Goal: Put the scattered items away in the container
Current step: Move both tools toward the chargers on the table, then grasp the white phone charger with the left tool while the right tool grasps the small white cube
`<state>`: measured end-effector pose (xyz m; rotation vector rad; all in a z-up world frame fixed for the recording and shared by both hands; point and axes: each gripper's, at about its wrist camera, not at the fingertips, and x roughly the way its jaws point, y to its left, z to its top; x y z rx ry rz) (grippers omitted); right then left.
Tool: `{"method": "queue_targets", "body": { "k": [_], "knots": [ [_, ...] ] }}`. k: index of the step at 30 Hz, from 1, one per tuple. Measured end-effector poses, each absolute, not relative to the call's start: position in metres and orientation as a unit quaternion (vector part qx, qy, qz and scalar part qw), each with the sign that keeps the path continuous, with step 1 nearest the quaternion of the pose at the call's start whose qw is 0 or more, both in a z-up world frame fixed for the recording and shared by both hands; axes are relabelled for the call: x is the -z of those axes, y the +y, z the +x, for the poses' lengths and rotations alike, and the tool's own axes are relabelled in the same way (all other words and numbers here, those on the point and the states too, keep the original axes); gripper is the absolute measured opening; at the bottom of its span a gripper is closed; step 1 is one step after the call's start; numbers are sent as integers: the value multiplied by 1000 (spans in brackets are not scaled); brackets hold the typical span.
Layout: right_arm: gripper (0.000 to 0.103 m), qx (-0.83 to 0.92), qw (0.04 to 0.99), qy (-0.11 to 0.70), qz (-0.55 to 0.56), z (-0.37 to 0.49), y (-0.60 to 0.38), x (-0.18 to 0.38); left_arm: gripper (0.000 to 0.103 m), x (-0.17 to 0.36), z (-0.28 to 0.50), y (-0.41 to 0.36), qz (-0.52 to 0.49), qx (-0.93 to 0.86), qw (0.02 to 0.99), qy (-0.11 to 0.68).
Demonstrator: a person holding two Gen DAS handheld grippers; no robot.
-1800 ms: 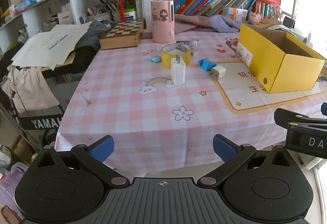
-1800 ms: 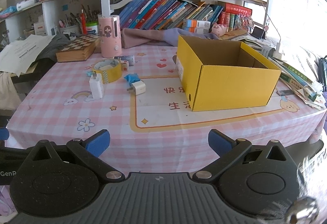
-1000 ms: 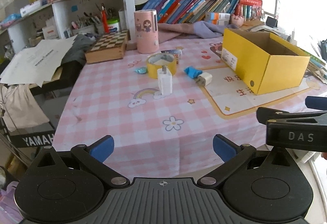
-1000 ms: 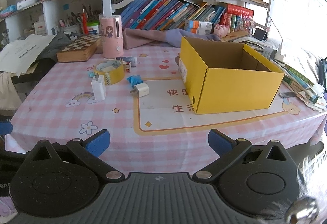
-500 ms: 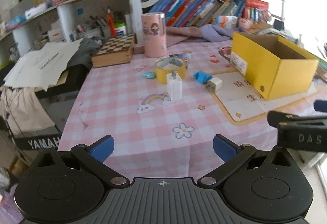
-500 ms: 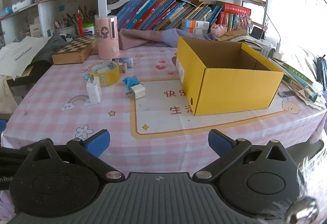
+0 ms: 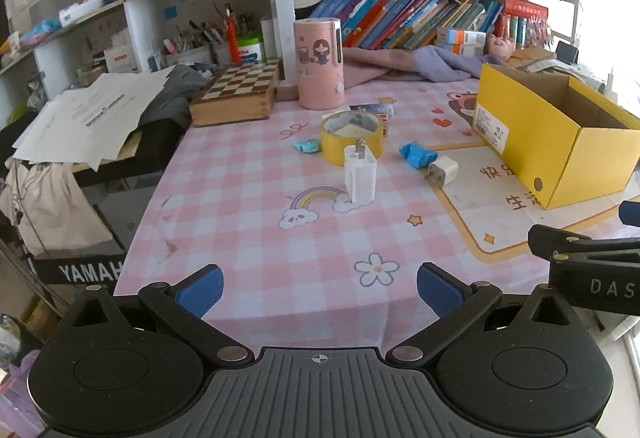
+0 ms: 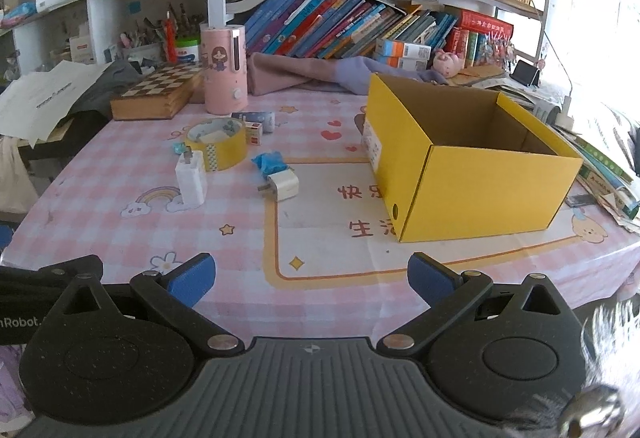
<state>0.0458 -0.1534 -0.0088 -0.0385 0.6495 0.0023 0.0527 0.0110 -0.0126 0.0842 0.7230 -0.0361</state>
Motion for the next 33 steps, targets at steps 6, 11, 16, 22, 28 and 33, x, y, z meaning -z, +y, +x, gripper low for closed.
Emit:
{"method": "queue_targets", "body": {
  "k": [6, 11, 16, 22, 28, 33],
  "knots": [
    [103, -4, 947, 320, -20, 57, -154, 14, 103, 17, 66, 10, 34, 8, 933, 359],
    [103, -26, 941, 338, -4, 70, -159, 18, 103, 25, 78, 14, 11, 6, 926, 378],
    [103, -55, 935, 349, -6, 83, -157, 24, 103, 31, 90, 14, 12, -10, 925, 379],
    [103, -77, 930, 359, -15, 108, -156, 31, 103, 40, 110, 16, 4, -24, 919, 394],
    [97, -101, 924, 369, -23, 139, -154, 38, 103, 42, 133, 18, -6, -37, 919, 392],
    [84, -112, 919, 376, -45, 166, -153, 44, 102, 41, 153, 13, -13, -32, 920, 390]
  ]
}}
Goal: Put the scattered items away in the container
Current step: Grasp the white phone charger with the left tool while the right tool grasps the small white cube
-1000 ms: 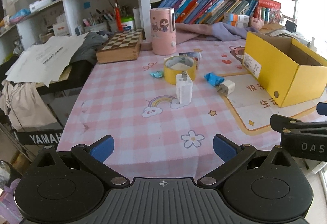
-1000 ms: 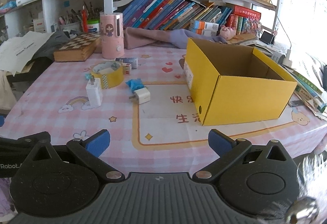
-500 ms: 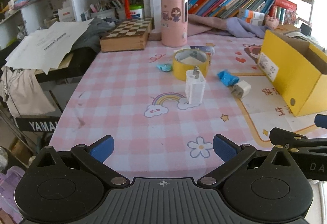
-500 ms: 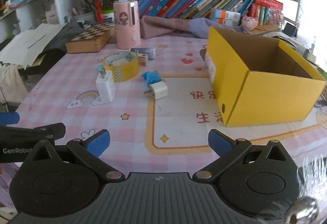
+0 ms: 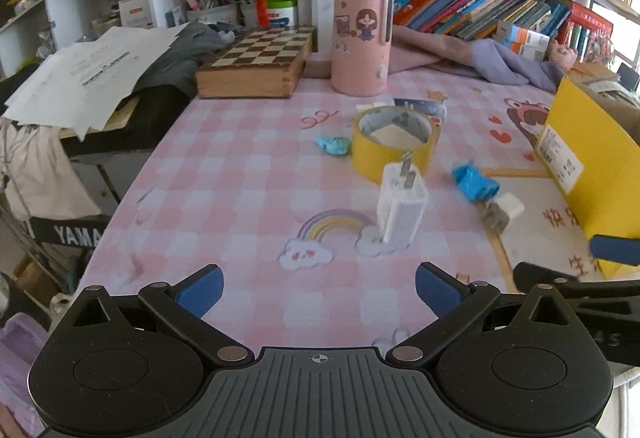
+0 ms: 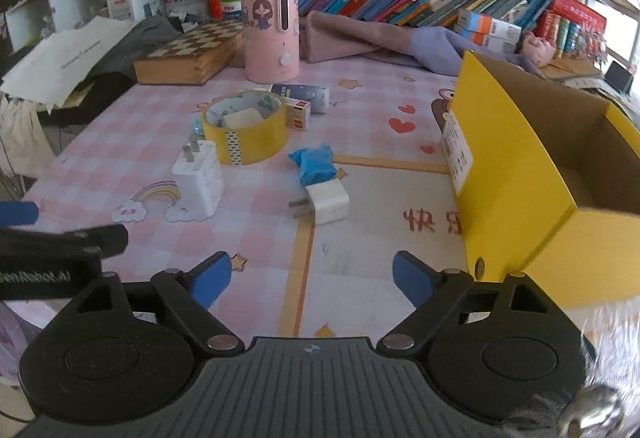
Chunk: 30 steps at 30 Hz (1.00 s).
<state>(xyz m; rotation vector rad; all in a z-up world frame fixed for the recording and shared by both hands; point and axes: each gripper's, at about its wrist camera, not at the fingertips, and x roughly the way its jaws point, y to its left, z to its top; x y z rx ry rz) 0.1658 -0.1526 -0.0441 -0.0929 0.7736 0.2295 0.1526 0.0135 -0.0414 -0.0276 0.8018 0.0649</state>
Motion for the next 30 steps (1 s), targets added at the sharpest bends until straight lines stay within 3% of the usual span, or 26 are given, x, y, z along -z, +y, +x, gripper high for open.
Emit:
{"method": "queue_targets", "body": {
  "k": [5, 10, 20, 25, 27, 30],
  "knots": [
    [71, -121, 911, 392, -51, 195, -157, 52, 97, 43, 175, 2, -10, -20, 920, 391],
    [67, -137, 905, 397, -67, 219, -160, 61, 84, 47, 198, -4, -17, -12, 917, 398],
    [63, -177, 890, 411, -86, 250, -158, 77, 69, 62, 232, -22, -13, -13, 907, 421],
    [60, -197, 888, 406, -87, 257, -158, 80, 38, 68, 241, -25, -19, -15, 901, 432],
    [53, -206, 887, 405, -85, 259, -159, 80, 28, 69, 242, -26, -24, -13, 900, 435],
    [41, -220, 885, 401, -88, 261, -159, 79, 25, 69, 242, -28, -25, -16, 899, 437]
  ]
}}
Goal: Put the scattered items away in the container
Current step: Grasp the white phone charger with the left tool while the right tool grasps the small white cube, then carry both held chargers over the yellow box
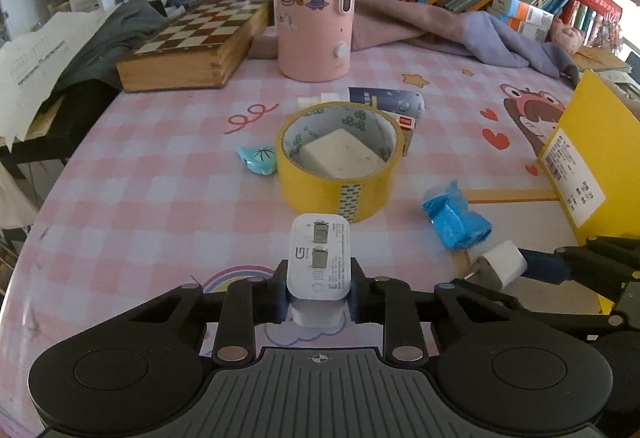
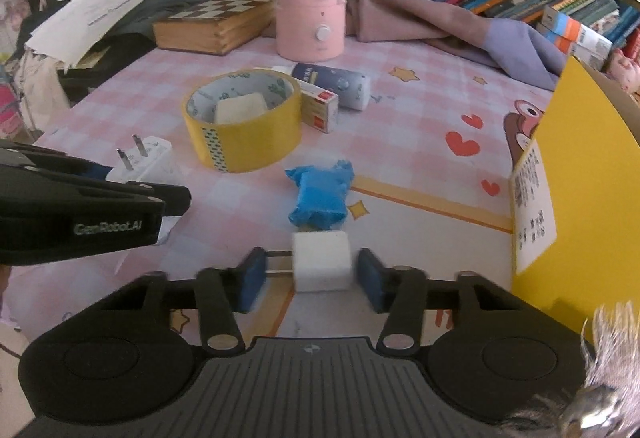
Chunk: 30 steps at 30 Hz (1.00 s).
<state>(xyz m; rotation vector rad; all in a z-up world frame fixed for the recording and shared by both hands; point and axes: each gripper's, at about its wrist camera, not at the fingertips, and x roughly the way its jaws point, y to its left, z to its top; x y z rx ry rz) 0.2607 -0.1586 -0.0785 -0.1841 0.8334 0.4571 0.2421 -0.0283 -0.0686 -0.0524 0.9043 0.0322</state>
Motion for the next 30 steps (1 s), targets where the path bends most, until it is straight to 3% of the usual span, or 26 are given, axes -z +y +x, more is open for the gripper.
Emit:
{"method": "queue_targets", "body": {
  "k": [14, 30],
  "knots": [
    [41, -240, 891, 377, -78, 250, -165, 56, 25, 35, 211, -25, -45, -27, 912, 407],
    [41, -214, 907, 359, -62, 181, -183, 12, 25, -2, 137, -22, -49, 19, 924, 380]
  ]
}}
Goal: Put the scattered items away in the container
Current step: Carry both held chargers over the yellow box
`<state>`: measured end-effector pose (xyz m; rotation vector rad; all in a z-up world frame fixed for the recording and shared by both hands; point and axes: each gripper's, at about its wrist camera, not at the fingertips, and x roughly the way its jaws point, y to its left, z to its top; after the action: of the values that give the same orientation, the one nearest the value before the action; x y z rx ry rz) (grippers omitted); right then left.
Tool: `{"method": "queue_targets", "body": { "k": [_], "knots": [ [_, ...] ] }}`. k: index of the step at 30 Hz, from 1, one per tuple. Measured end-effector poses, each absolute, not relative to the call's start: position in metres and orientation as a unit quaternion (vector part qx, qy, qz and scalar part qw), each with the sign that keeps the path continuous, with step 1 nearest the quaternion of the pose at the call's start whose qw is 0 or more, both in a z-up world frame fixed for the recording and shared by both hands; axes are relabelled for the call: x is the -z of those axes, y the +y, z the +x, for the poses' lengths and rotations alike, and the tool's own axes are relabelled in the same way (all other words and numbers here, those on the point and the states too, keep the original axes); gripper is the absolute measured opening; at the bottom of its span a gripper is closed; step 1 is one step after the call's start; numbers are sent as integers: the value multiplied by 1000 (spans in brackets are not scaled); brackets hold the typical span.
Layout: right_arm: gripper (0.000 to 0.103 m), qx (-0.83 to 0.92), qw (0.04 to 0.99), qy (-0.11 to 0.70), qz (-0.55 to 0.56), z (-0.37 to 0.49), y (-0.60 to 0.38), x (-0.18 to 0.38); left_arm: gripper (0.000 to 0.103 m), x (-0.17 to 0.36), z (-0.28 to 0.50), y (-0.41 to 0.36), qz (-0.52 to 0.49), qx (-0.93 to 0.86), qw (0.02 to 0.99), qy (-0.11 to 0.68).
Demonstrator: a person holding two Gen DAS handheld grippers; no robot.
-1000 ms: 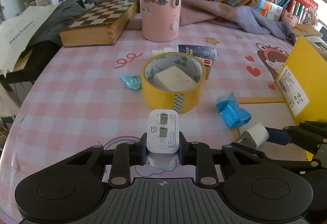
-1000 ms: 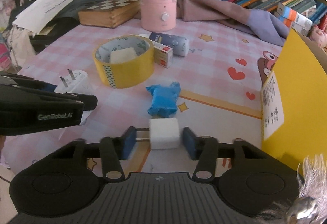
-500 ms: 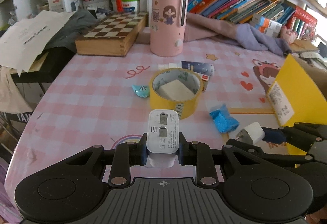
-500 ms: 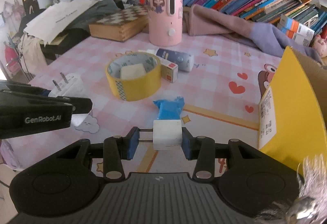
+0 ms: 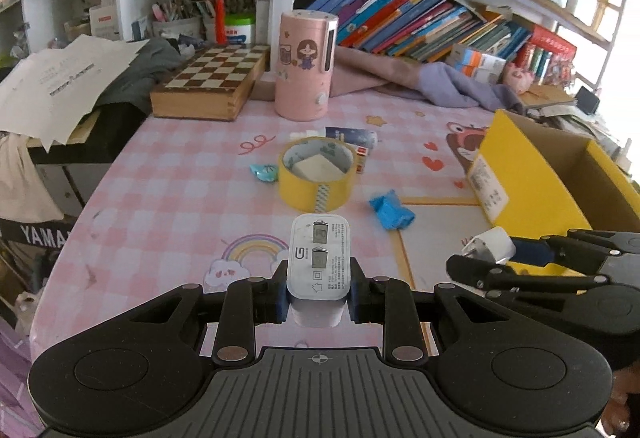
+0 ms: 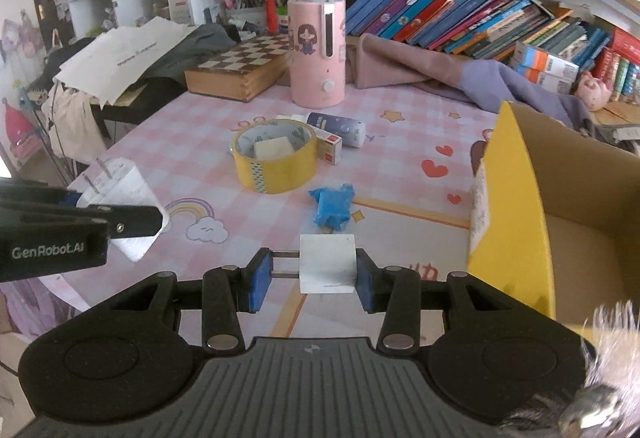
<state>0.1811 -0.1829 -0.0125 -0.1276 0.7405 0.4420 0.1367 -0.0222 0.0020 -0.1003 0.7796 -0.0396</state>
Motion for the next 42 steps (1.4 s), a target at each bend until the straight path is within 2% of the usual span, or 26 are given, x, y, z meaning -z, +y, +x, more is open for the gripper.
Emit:
{"method": "queue_targets", "body": {
  "k": [24, 42],
  "knots": [
    [41, -145, 926, 348, -5, 36, -208, -10, 25, -13, 11, -30, -33, 83, 925, 370],
    [41, -57, 932, 357, 24, -27, -255, -4, 25, -7, -8, -73, -9, 171, 911, 376]
  ]
}}
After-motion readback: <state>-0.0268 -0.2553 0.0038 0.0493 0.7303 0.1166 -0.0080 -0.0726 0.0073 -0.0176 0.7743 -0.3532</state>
